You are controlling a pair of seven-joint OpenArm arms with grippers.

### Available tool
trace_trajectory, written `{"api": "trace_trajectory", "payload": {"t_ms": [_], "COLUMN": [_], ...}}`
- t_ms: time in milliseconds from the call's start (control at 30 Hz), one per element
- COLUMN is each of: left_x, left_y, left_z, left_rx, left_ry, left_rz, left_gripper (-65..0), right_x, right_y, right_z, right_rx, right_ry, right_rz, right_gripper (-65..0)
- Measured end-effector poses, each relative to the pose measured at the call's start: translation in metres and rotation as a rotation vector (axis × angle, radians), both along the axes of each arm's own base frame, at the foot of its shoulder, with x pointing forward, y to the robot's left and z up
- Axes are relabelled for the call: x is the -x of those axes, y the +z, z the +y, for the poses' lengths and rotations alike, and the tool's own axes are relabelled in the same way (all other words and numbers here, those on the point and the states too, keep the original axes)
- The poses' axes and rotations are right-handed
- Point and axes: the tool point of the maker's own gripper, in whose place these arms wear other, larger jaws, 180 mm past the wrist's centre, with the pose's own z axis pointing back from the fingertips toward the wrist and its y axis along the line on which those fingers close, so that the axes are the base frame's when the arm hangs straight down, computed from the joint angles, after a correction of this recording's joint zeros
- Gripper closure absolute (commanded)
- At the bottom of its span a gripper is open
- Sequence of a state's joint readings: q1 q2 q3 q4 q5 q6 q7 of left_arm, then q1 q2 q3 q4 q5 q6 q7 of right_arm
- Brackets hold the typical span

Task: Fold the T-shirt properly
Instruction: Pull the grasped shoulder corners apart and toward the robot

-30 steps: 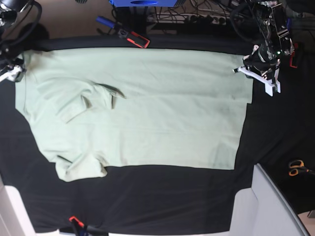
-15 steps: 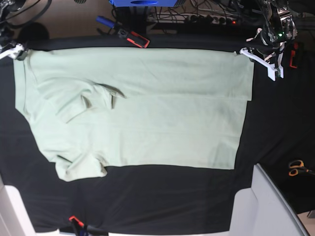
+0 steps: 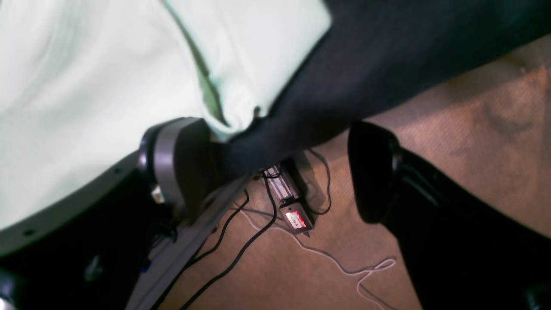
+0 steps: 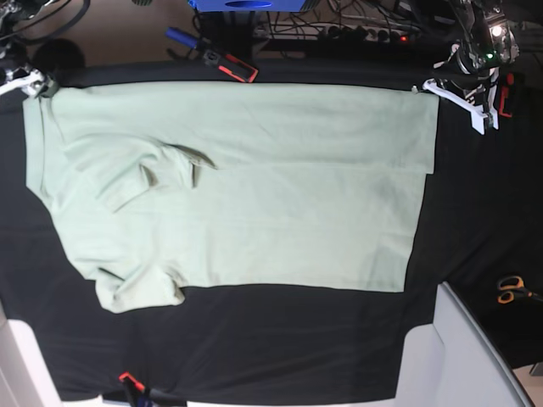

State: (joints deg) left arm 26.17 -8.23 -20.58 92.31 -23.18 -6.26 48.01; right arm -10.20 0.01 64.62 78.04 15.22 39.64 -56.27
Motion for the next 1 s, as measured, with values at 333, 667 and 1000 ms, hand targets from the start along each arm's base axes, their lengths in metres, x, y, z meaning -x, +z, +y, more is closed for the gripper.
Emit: {"api": "trace_trajectory", "payload": {"t_ms": [333, 667, 1000], "left_x": [-0.001, 0.0, -0.003], "left_y": [0.0, 0.0, 0.0], "left_z": [0.0, 0.0, 0.0], "left_rx": [0.003, 0.003, 0.0], "left_ry": [0.001, 0.001, 0.0], "left_rz": [-0.002, -0.001, -0.004], "left_gripper": [0.0, 0.0, 0.0], "right_x": [-0.002, -0.002, -0.023], "right_y": [0.01, 0.02, 0.031], "right_z": [-0.005, -0.009, -0.005], "right_rx": [0.034, 0.058, 0.068], "right_ry": [0.012, 0.027, 0.061], "right_rz": [0.001, 0.015, -0.044], "right_gripper": [-47.6, -47.4, -47.3]}}
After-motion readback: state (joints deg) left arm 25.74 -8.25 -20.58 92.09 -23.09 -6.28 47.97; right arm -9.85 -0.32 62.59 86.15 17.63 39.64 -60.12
